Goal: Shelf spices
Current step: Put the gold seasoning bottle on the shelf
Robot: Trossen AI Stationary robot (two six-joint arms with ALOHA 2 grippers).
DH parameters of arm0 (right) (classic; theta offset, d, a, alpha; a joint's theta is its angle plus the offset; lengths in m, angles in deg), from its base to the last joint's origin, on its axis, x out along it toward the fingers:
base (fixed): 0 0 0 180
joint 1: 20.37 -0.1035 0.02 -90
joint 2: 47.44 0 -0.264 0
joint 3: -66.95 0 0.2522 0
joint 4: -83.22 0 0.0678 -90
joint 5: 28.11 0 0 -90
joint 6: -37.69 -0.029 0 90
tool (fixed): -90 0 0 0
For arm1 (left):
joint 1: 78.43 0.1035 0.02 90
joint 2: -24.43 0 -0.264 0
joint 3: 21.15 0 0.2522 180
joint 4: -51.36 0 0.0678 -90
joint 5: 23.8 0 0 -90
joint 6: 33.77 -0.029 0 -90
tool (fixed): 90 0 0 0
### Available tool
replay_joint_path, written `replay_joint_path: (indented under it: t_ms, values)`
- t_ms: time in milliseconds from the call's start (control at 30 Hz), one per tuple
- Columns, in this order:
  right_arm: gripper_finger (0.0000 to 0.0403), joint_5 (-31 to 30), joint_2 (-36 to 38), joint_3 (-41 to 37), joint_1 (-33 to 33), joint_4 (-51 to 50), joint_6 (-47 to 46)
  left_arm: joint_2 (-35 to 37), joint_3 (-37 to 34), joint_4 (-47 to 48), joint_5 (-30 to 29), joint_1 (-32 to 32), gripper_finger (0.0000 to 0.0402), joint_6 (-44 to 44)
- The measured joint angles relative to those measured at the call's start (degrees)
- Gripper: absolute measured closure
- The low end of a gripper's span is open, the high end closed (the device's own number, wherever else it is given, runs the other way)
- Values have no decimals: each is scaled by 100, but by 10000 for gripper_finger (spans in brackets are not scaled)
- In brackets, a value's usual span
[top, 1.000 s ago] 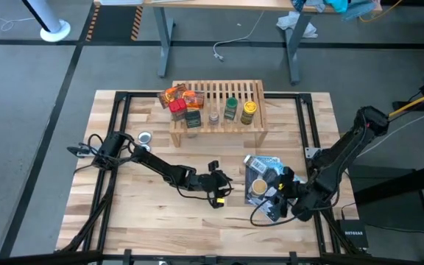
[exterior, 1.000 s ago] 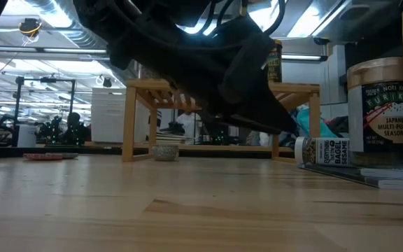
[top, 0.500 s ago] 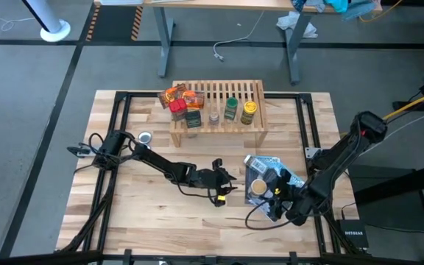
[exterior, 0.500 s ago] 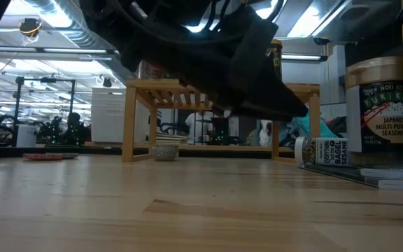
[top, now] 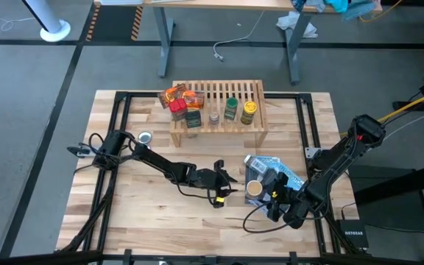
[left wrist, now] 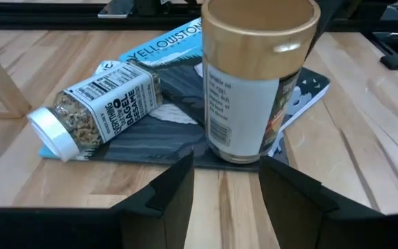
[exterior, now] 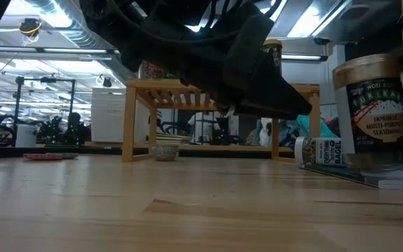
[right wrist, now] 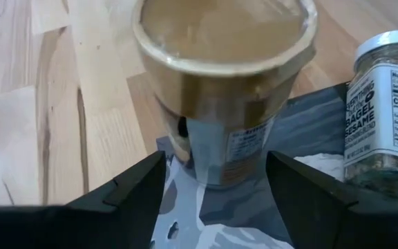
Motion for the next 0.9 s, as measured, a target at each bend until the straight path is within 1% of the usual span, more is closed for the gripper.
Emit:
replay_joint_path:
  t_ms: [67, 233, 300, 667, 733, 833, 900]
  values:
    - [146, -78, 0, 0, 0, 1, 1, 0, 0, 3, 0, 0, 245, 7]
    - [145, -196, 0, 0, 0, -8, 25, 0, 0, 1, 0, 0, 245, 570]
    - [145, -198, 0, 0, 0, -7, 25, 0, 0, -1, 0, 0, 245, 647]
    - [145, -316, 0, 0, 0, -21, 27, 0, 0, -3, -2, 0, 245, 564]
    - [145, -488, 0, 0, 0, -13, 27, 0, 0, -3, -1, 0, 245, 564]
    - [145, -951, 0, 0, 0, 159, 35, 0, 0, -4, -2, 0, 245, 564]
    - [145, -1052, 2, 2, 0, 214, 59, 0, 0, -3, -2, 0, 245, 564]
